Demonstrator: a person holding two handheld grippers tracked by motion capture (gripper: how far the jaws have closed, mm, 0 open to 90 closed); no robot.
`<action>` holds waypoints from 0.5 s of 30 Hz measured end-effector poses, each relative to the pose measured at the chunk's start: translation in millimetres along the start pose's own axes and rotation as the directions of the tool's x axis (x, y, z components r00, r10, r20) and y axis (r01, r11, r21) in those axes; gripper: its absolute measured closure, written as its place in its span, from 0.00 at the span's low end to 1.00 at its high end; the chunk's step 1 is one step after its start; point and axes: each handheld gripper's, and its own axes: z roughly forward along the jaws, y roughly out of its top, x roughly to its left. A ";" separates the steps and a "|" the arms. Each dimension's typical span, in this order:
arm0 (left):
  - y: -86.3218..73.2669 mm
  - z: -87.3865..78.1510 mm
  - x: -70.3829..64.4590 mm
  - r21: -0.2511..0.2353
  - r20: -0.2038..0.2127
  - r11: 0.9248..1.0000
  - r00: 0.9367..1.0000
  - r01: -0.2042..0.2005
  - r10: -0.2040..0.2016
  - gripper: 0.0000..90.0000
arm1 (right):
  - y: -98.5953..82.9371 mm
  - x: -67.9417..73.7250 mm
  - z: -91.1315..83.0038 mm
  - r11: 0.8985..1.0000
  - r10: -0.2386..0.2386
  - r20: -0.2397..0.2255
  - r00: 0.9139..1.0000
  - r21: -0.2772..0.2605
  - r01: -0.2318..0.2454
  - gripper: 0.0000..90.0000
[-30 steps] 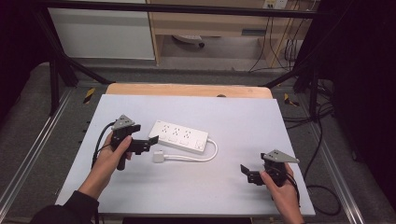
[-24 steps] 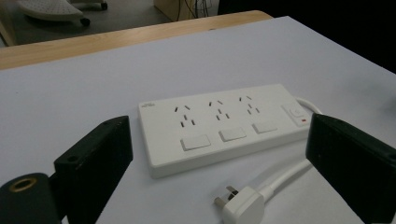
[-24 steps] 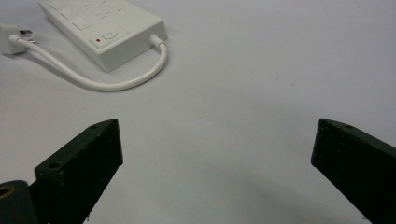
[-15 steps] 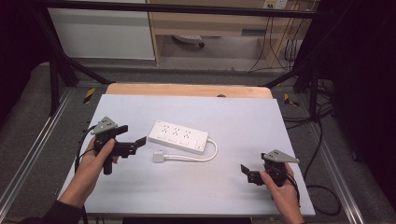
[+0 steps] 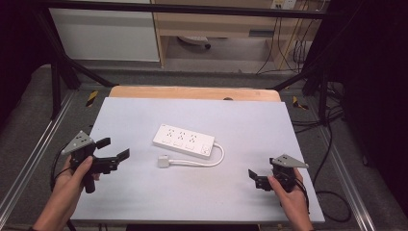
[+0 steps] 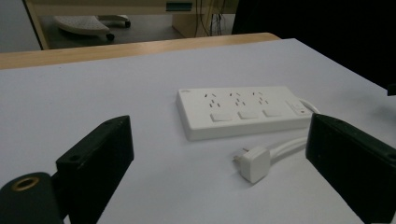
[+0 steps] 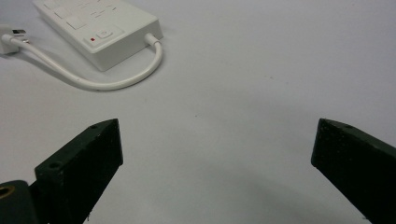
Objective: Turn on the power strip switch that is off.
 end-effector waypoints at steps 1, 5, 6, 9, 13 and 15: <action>-2.3 -2.6 1.3 -0.001 -0.002 1.000 1.000 0.000 0.000 0.09 | 0.0 -0.1 0.0 1.000 0.000 0.000 1.000 0.000 0.000 0.03; -14.3 -10.8 4.9 -0.004 -0.010 1.000 1.000 0.008 -0.008 0.09 | -0.1 -0.1 0.1 1.000 -0.001 0.001 1.000 0.000 0.001 0.03; -18.4 -12.1 5.5 -0.004 -0.014 1.000 1.000 0.007 -0.007 0.09 | -0.1 -0.1 0.2 1.000 -0.001 0.001 1.000 0.001 0.001 0.03; -33.5 -12.4 5.3 0.007 -0.010 1.000 1.000 0.017 -0.017 0.09 | -0.3 -0.5 0.2 1.000 -0.001 0.002 1.000 0.001 0.001 0.03; -54.5 -6.1 3.9 0.043 -0.003 0.999 1.000 0.023 -0.023 0.10 | -0.3 -0.4 0.6 1.000 0.000 0.002 1.000 0.003 0.000 0.03; -63.8 -0.8 0.9 0.068 0.002 0.998 1.000 0.019 -0.019 0.10 | -0.4 -0.3 0.6 1.000 0.000 0.001 1.000 0.004 0.000 0.03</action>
